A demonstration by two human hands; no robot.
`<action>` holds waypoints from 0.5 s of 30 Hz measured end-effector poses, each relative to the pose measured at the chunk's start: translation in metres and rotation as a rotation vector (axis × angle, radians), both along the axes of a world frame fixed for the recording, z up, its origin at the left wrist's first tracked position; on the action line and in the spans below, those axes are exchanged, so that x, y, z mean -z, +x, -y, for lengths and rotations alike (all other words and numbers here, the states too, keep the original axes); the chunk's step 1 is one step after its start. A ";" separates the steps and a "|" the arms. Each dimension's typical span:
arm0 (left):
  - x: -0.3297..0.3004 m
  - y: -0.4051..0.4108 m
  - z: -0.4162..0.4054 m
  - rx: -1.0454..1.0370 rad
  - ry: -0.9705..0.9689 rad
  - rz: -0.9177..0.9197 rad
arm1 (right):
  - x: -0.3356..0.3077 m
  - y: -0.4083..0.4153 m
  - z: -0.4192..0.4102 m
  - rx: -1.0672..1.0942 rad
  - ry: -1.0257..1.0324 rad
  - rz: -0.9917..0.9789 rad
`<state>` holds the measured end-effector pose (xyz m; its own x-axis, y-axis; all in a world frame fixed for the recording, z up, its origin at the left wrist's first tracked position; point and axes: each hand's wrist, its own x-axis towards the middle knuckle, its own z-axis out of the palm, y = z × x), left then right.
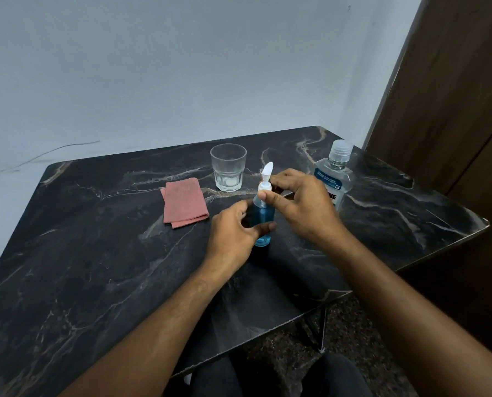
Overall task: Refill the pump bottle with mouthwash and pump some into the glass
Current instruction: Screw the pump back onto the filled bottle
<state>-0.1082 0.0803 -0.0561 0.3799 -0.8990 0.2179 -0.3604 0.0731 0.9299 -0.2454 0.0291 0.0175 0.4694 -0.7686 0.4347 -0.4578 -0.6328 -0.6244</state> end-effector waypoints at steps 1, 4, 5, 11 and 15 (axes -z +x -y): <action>0.000 -0.001 -0.001 -0.011 -0.011 0.014 | 0.002 0.002 -0.001 0.037 -0.008 0.014; 0.001 -0.004 -0.004 -0.072 -0.049 0.052 | 0.007 0.006 -0.005 0.120 0.001 0.092; 0.001 -0.005 -0.004 -0.101 -0.060 0.049 | 0.008 0.007 -0.006 0.123 0.023 0.156; -0.002 -0.007 -0.003 -0.139 -0.043 -0.027 | 0.009 0.018 -0.008 0.185 0.282 0.405; -0.004 -0.008 -0.004 -0.120 -0.063 -0.027 | 0.008 0.023 0.000 0.109 0.445 0.509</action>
<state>-0.1167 0.0845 -0.0521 0.4899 -0.8318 0.2611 -0.3453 0.0899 0.9342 -0.2228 0.0287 0.0098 0.2000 -0.9564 0.2129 -0.0849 -0.2334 -0.9687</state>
